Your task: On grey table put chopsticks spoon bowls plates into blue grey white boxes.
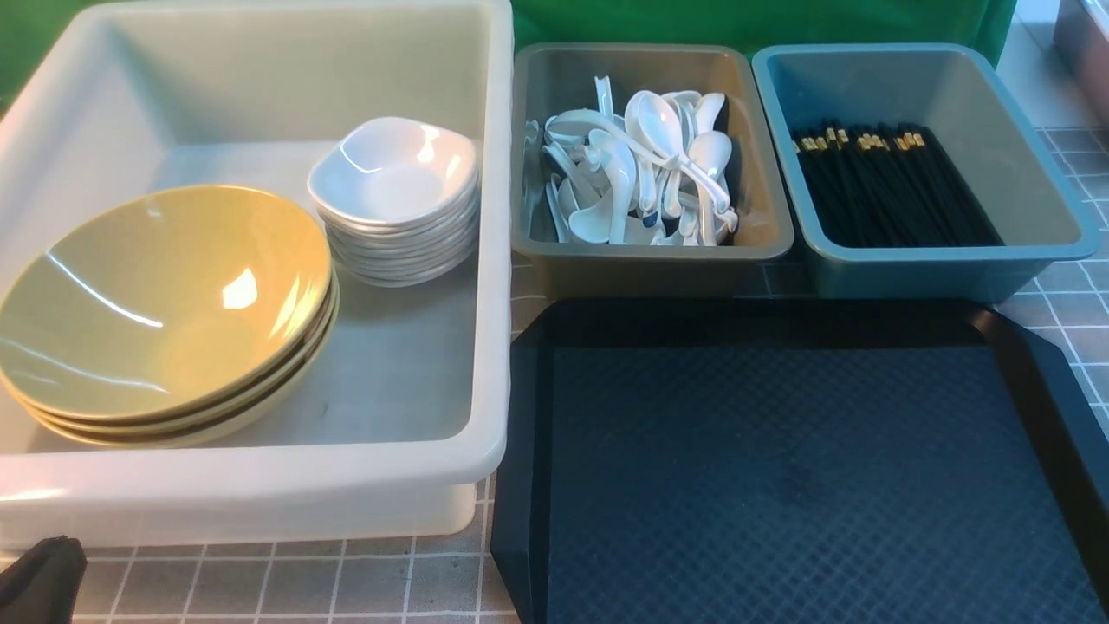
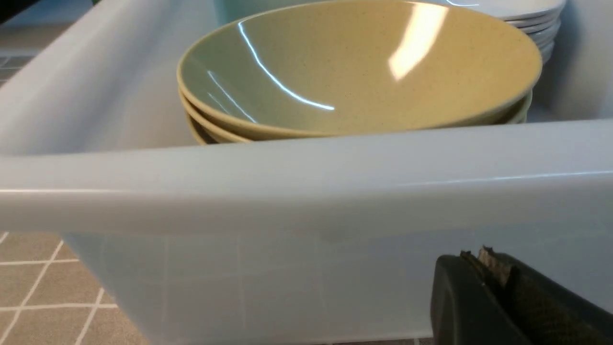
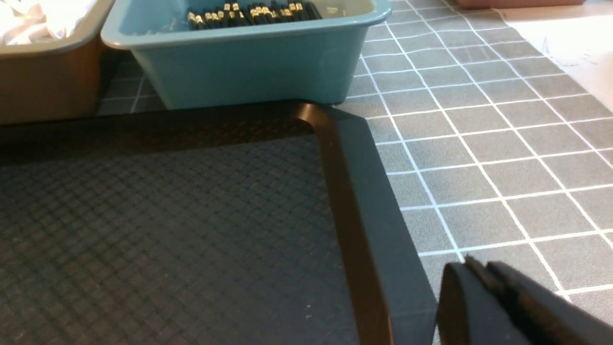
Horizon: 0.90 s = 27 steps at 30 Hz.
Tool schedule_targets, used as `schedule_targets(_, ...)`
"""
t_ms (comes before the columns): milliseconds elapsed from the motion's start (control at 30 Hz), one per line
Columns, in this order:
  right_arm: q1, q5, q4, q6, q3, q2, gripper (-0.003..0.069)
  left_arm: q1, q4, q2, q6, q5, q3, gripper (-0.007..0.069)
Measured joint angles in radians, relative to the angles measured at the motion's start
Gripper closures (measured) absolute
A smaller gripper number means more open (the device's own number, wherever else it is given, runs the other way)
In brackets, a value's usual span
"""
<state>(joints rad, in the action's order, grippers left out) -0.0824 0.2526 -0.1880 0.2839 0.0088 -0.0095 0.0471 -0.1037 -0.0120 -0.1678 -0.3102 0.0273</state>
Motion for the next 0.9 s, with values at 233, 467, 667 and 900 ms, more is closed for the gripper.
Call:
schedule_targets(233, 0.0, 0.0, 0.0, 0.0, 0.0, 0.0, 0.062, 0.001, 0.0, 0.0, 0.0, 0.0, 0.0, 0.0634)
schedule_targets(467, 0.0, 0.0, 0.0, 0.0, 0.0, 0.0, 0.0619, 0.001, 0.0, -0.001, 0.0, 0.0, 0.0, 0.0634)
schedule_targets(667, 0.0, 0.0, 0.0, 0.0, 0.0, 0.0, 0.0613, 0.001, 0.0, -0.001, 0.0, 0.0, 0.0, 0.0634)
schedule_targets(900, 0.0, 0.0, 0.0, 0.0, 0.0, 0.0, 0.0603, 0.001, 0.0, -0.001, 0.0, 0.0, 0.0, 0.0634)
